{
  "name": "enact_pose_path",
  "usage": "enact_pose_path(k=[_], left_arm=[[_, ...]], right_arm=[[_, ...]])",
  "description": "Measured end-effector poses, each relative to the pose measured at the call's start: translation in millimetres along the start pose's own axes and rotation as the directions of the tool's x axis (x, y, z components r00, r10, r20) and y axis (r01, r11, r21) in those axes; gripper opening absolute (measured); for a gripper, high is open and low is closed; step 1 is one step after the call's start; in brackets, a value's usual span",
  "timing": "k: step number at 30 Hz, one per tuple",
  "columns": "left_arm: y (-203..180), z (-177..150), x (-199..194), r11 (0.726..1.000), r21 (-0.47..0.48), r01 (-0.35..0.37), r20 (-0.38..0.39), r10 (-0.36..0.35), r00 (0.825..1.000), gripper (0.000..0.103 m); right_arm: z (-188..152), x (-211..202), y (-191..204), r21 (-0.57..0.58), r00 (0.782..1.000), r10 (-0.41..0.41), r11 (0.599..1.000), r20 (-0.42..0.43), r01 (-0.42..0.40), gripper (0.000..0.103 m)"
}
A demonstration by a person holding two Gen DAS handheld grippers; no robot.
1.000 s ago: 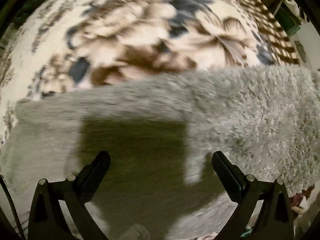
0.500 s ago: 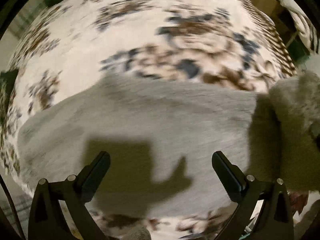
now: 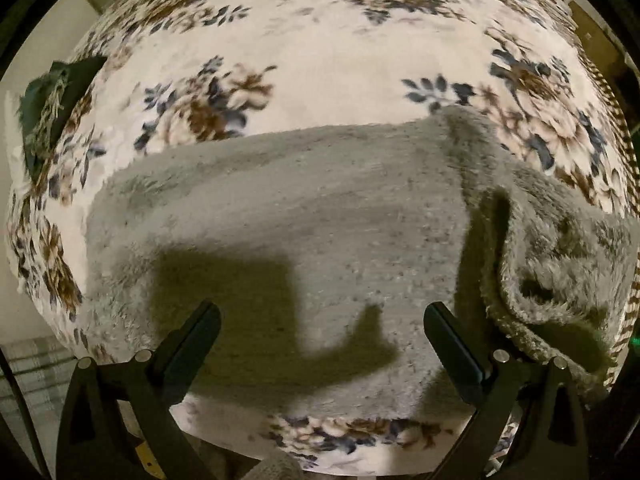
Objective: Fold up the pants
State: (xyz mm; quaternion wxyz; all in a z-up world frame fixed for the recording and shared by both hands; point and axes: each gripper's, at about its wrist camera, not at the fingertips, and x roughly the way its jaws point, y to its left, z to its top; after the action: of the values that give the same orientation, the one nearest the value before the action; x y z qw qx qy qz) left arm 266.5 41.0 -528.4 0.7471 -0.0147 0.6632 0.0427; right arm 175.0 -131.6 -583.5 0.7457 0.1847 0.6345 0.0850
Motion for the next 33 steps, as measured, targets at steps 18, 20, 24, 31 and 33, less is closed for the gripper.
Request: enact_pose_path(k=[18, 20, 24, 31, 33], left_arm=[[-112, 32, -12, 0.956, 0.227, 0.186, -0.018, -0.187, 0.982, 0.103], [-125, 30, -12, 0.951, 0.257, 0.174, -0.012, -0.177, 0.984, 0.103], [-140, 25, -8, 0.947, 0.289, 0.142, 0.003, -0.149, 0.989, 0.103], [-146, 27, 21, 0.947, 0.293, 0.131, -0.013, -0.134, 0.991, 0.043], [-145, 29, 24, 0.947, 0.285, 0.148, -0.011, -0.151, 0.988, 0.022]], right_arm=[[18, -100, -92, 0.188, 0.978, -0.198, 0.96, -0.071, 0.208, 0.084], [20, -100, -111, 0.212, 0.969, -0.231, 0.946, -0.088, 0.245, 0.084], [27, -94, -122, 0.193, 0.957, -0.273, 0.938, -0.102, 0.288, 0.084], [41, -75, -120, 0.135, 0.933, -0.334, 0.927, -0.136, 0.351, 0.084], [48, -67, -116, 0.125, 0.929, -0.343, 0.925, -0.137, 0.359, 0.084]])
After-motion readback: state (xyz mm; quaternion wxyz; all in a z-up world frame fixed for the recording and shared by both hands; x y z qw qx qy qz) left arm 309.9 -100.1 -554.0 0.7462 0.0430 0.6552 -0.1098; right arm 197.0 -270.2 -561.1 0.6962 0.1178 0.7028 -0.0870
